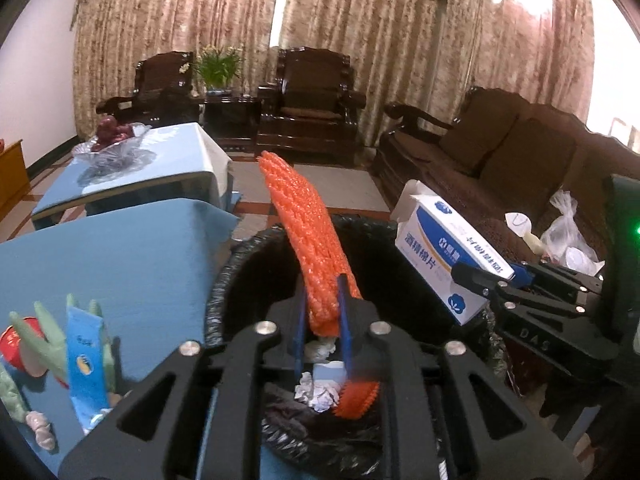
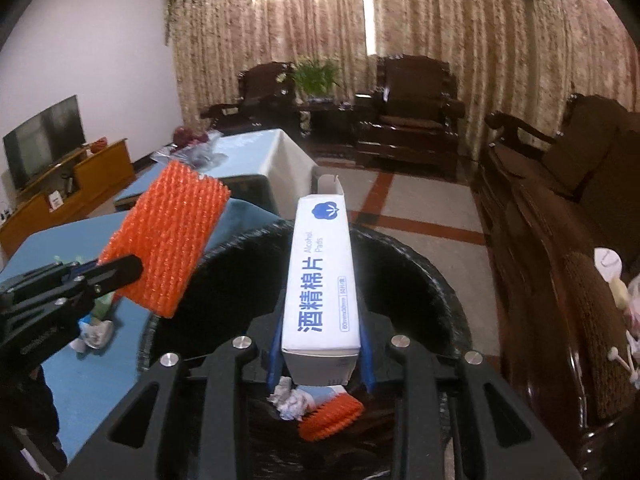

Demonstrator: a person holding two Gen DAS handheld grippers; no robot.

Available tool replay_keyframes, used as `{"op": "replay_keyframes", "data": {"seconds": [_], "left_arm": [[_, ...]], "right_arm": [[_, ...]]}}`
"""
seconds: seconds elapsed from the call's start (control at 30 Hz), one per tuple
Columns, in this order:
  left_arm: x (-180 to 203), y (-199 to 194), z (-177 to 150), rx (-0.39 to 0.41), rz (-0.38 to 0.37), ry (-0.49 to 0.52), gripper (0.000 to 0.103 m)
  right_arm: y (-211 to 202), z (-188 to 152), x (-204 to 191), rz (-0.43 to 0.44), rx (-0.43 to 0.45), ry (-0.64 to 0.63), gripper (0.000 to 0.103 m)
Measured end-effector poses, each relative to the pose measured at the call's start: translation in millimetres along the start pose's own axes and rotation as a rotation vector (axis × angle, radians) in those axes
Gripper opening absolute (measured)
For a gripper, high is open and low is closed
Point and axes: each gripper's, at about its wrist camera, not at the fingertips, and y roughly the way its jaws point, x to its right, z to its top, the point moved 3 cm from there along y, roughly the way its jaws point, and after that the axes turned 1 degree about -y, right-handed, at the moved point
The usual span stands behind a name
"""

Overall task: Collect trash
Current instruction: 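Carry the mesh strip and box over the bin to drop them, then move both grippers back to the remaining trash on the table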

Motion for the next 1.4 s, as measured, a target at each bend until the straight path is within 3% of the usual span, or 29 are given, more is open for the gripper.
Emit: {"op": "replay_keyframes", "data": {"seconds": [0.03, 0.07, 0.13, 0.2, 0.23, 0.37, 0.47, 0.73, 1.07, 1.4], "left_arm": [[0.5, 1.0, 1.5, -0.001, -0.001, -0.001, 0.041], [-0.2, 0.4, 1.0, 0.002, -0.003, -0.005, 0.052], [-3.9, -3.3, -0.4, 0.007, 0.0, -0.011, 0.056], [-10.9, -8.0, -0.1, 0.009, 0.014, -0.012, 0.058], [-14.0, -11.3, -0.5, 0.012, 0.022, -0.015, 0.063], [-32.6, -33.2, 0.2, 0.038, 0.072, -0.04, 0.077], [-49.0, -52.8, -3.1, 0.059, 0.11, -0.062, 0.082], [-105.4, -115.6, -25.7, 0.099, 0.252, -0.135, 0.086], [-194.1, -182.3, -66.4, 0.104, 0.492, -0.248, 0.088], [-241.2, -203.3, -103.8, 0.06, 0.584, -0.31, 0.088]], "right_arm": [[3.0, -1.7, 4.8, -0.015, -0.011, 0.002, 0.042], [3.6, -2.6, 9.6, -0.038, -0.009, 0.006, 0.056], [2.6, -5.1, 14.4, -0.062, -0.001, 0.014, 0.069], [0.5, -5.5, 18.3, -0.079, 0.008, 0.026, 0.095], [-2.0, -5.0, 18.5, -0.079, 0.021, 0.033, 0.098], [-7.5, -3.3, 6.5, -0.036, 0.036, 0.046, 0.097], [-11.6, -1.8, -8.1, -0.008, 0.051, 0.038, 0.097], [-20.0, 3.8, -89.1, 0.115, 0.099, -0.017, 0.097], [-8.7, -9.7, -195.7, 0.267, 0.073, -0.132, 0.097], [14.0, -29.9, -258.9, 0.32, 0.038, -0.203, 0.097]]}}
